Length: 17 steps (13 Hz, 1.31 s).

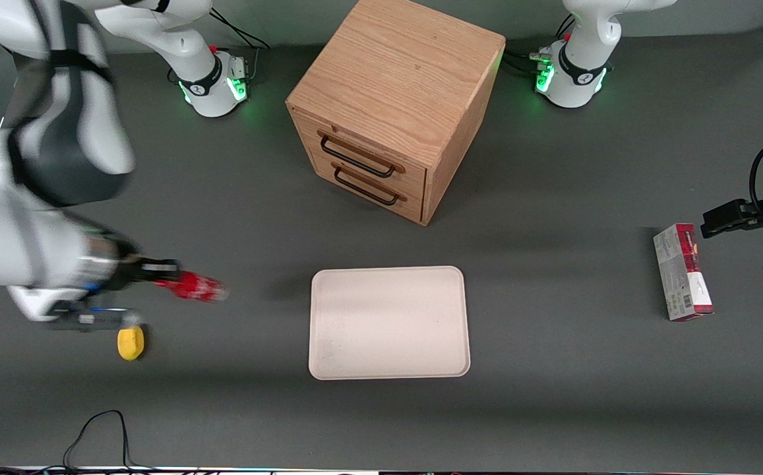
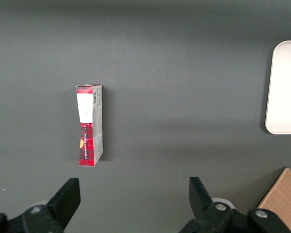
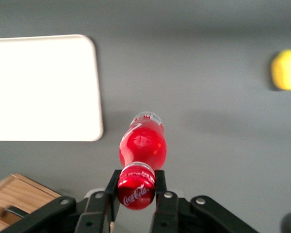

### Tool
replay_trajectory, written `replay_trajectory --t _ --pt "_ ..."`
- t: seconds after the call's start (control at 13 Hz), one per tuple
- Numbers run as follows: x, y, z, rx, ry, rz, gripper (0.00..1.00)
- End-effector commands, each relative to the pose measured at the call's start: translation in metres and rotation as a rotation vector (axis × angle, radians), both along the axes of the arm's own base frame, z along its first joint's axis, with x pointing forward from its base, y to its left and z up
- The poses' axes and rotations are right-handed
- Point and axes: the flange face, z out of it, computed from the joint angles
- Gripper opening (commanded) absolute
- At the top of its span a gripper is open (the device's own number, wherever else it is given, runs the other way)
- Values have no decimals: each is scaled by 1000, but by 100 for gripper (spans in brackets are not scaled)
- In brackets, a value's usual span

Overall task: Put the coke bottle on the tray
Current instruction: 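Carry the bottle with the right gripper over the white tray, then lower the bottle onto the tray's edge and open the right gripper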

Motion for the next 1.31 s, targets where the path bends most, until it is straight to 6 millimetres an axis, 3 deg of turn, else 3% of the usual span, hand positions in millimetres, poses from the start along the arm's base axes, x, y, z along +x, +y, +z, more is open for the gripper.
replay_trajectory --t 0.0,0.15,0.23,0.46,0.54,0.85,1.23 --pt "20 55 -23 -12 -77 -60 15" --pt "28 77 -52 1 -100 -104 15" --pt "26 99 -66 0 -117 -98 15" --pt "40 118 -104 22 -169 -180 14" --pt "36 134 -118 18 -167 -178 14" --pt "38 141 -144 14 -166 -185 14" --pt "36 146 -153 11 -160 -185 15"
